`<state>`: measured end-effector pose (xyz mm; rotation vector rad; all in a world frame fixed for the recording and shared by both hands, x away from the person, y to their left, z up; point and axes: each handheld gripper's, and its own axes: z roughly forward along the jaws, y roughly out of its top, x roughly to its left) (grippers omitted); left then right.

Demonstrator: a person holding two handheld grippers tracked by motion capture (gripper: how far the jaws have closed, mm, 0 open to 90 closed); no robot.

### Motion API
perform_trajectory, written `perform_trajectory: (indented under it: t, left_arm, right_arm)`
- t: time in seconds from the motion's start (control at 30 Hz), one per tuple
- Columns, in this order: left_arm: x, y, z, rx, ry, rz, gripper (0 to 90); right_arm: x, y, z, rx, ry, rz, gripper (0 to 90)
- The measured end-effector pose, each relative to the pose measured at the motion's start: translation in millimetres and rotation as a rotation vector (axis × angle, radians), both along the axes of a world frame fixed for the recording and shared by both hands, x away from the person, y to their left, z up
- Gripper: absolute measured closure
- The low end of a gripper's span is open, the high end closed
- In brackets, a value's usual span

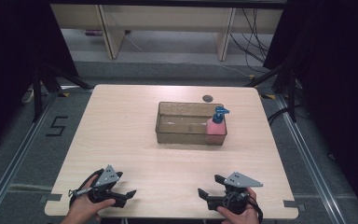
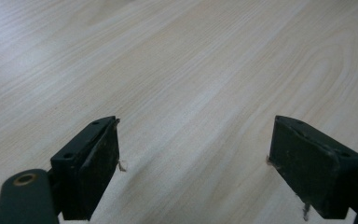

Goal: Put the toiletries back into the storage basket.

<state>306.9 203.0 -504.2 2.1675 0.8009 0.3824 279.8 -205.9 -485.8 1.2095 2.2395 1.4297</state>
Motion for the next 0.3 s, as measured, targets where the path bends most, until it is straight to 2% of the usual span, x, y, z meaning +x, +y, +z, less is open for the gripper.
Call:
perform_trajectory:
  t: [0.23, 0.3]
  left_arm:
    - [-0.2, 0.0, 0.0, 0.000, 0.000, 0.000, 15.4]
    - [-0.2, 0.1, 0.0, 0.000, -0.001, 0.000, 15.4]
  right_arm:
    - [-0.2, -0.1, -0.4, 0.002, 0.000, 0.001, 16.2]
    - [-0.8, -1.4, 0.8, -0.013, -0.008, 0.000, 16.2]
